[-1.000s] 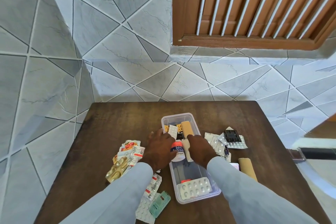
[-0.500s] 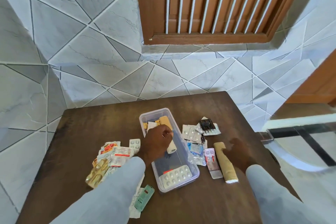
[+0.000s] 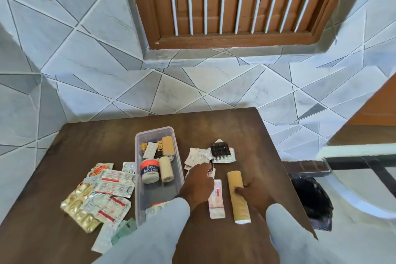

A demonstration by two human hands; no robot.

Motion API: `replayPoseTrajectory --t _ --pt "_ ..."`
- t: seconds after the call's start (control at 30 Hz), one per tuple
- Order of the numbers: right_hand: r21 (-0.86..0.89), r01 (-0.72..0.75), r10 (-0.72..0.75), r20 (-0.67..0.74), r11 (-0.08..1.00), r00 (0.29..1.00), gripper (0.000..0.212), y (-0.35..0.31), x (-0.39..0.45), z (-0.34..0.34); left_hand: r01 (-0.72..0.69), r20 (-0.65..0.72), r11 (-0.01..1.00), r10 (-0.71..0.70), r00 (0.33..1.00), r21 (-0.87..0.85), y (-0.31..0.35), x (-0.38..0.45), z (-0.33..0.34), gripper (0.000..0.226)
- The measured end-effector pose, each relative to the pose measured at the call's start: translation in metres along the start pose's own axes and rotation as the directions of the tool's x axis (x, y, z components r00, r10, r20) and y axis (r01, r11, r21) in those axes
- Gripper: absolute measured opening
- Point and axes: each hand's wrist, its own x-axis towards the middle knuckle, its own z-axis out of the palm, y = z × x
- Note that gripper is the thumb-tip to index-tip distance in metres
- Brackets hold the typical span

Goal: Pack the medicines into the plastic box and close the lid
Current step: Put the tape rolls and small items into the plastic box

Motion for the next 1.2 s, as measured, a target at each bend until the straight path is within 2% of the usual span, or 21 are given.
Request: replayPoseTrajectory --t 0.1,0.23,0.4,0.5,0.6,0.67,0.73,0.8,0.9,1.0,1.07,1.13,1.2 --pt "0.061 0.002 -0.004 0.025 0.998 1.000 0.031 0.009 0.003 -0.012 0.054 0.021 0.998 -0.054 0.998 0.013 0.000 0.000 0.012 0.048" --pt "0.144 -0.021 0.012 0.064 0.989 0.998 0.026 0.013 0.007 -0.023 0.119 -0.026 0.979 -0.116 0.993 0.166 -0.003 0.003 0.028 0.056" --pt "0.157 -0.020 0.010 0.067 0.987 0.998 0.024 0.017 0.007 -0.023 0.088 -0.042 0.955 -0.079 0.996 0.283 -0.004 0.008 0.042 0.045" --pt "0.144 -0.029 0.022 0.053 0.989 0.998 0.029 0.016 0.005 -0.021 0.095 -0.033 0.964 -0.090 0.995 0.247 0.003 0.005 0.037 0.034" --pt "0.149 -0.040 0.034 0.044 0.988 0.998 0.036 0.007 0.005 -0.023 0.017 -0.016 0.989 -0.015 1.000 0.145 0.010 -0.002 0.010 0.020" --pt "0.174 -0.031 0.024 0.044 0.984 0.999 0.043 -0.012 0.000 -0.025 -0.027 -0.095 0.997 0.033 0.995 0.068 0.007 -0.010 -0.025 0.017" --pt "0.186 0.015 -0.019 0.020 0.982 1.000 0.052 -0.032 0.003 -0.024 -0.058 -0.210 0.995 0.073 0.975 0.080 -0.003 -0.019 -0.064 0.015" --pt "0.202 0.085 -0.080 -0.033 0.976 0.996 0.050 -0.062 -0.001 -0.014 -0.071 -0.273 0.992 0.096 0.957 0.100 -0.027 -0.029 -0.100 0.015" --pt "0.277 0.162 -0.167 -0.007 0.947 0.986 0.038 -0.111 -0.016 0.008 -0.030 -0.225 0.992 0.057 0.973 0.121 -0.059 -0.041 -0.120 0.017" --pt "0.229 0.268 -0.274 -0.008 0.936 0.962 0.031 -0.149 -0.032 0.038 0.007 -0.229 0.986 0.032 0.973 0.168 -0.082 -0.048 -0.114 0.020" --pt "0.171 0.310 -0.307 -0.044 0.935 0.951 0.033 -0.160 -0.035 0.057 0.045 -0.268 0.991 -0.009 0.963 0.127 -0.088 -0.050 -0.112 0.022" --pt "0.053 0.322 -0.317 -0.083 0.945 0.945 0.039 -0.167 -0.037 0.071 0.089 -0.297 0.995 -0.075 0.952 0.035 -0.094 -0.050 -0.120 0.020" --pt "-0.089 0.333 -0.341 -0.101 0.939 0.935 0.045 -0.172 -0.039 0.082 0.131 -0.317 0.991 -0.119 0.941 0.017 -0.101 -0.048 -0.131 0.019"
